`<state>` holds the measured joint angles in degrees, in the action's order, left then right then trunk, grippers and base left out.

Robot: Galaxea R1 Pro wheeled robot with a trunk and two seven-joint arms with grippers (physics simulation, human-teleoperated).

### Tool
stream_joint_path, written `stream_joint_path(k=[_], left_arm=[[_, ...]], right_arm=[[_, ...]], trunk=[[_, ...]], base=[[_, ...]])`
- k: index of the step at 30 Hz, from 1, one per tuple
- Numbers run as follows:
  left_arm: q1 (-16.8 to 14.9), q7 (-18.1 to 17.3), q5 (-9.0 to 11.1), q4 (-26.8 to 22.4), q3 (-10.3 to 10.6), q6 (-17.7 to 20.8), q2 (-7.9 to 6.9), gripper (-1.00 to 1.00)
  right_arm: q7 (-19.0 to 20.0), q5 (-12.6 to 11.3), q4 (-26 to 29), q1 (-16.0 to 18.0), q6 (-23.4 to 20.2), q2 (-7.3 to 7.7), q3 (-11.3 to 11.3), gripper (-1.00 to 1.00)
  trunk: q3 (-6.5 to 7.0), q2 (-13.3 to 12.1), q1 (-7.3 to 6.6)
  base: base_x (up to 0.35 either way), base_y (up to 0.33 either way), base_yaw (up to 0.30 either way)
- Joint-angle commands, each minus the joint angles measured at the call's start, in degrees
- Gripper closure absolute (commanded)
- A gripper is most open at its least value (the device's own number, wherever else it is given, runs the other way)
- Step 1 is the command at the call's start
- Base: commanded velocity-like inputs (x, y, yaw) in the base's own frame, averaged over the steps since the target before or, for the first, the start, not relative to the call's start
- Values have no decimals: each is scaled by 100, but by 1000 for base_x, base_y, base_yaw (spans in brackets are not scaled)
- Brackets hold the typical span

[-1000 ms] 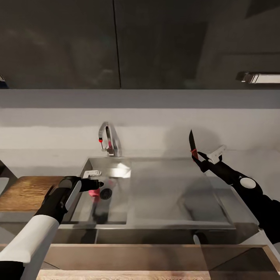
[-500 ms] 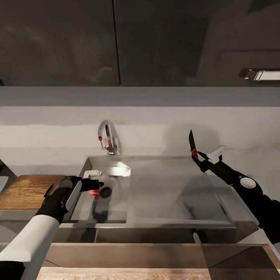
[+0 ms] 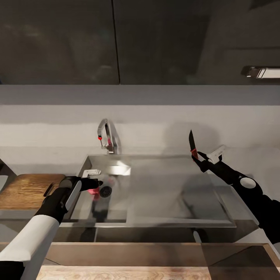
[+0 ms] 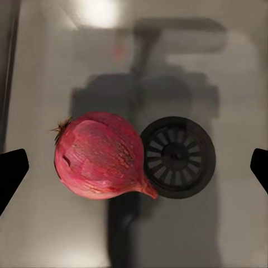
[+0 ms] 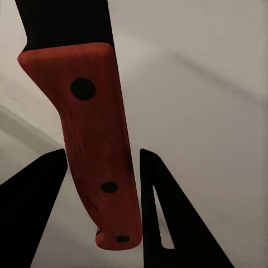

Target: In the kitchen, take the Vidalia onion out of the sink, dice it on the chopping board with the paring knife, put the diced onion into the bowl on the countertop, then place both the paring knife and the chopping board into the sink.

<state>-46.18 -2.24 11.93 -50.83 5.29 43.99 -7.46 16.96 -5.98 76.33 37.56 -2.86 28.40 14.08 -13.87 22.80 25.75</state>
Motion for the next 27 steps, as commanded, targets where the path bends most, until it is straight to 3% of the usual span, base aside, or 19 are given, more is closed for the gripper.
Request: stream_joint_path(k=[1,3,4,6,10,15,16,19,21,24,26,27], left_arm=[[-5,14,20,-5,10,23,-8,-100],[-5,18,20,-5,8,22,-9,-100],[-5,20,20,-5,7,22,-3,-100],[-5,21,20,-5,8,22,-5,-100],[-5,21,20,-7,10,21,-8,-100],[-5,16,20,-12,12,22,-9,-100],[-5,14,20,-13,12,22,-4,-100],[-5,13,17,-14,14,22,4,-100],[-5,13,16,-14,13,22,10,-100],[-5,13,17,-14,15,22,14,-100],[-5,13,19,-14,15,22,16,-100],[-5,13,18,-14,15,22,17,-100]], right_arm=[[7,-61,5,6,-30,3,7,100],[4,-59,5,6,-33,1,18,100],[-2,-52,5,6,-32,-1,159,100],[-6,-47,1,6,-31,0,210,100],[-13,-38,0,6,-127,-1,234,100],[-24,-27,50,6,-742,0,211,100],[-37,-4,291,6,-1055,4,216,100],[-44,76,611,6,-1305,6,221,100],[-48,270,723,6,-1444,7,227,100],[-46,763,792,6,-1707,7,228,100],[-45,1362,820,6,-1994,7,276,100],[-44,2073,833,6,-2208,8,502,100]], trunk=[[-12,12,3],[-12,12,3],[-12,12,3],[-12,12,3],[-12,12,3],[-12,12,3],[-12,12,3],[-12,12,3],[-12,12,3],[-12,12,3],[-12,12,3],[-12,12,3]], base=[[0,0,0],[0,0,0],[0,0,0],[0,0,0],[0,0,0],[0,0,0],[0,0,0],[0,0,0],[0,0,0],[0,0,0],[0,0,0],[0,0,0]])
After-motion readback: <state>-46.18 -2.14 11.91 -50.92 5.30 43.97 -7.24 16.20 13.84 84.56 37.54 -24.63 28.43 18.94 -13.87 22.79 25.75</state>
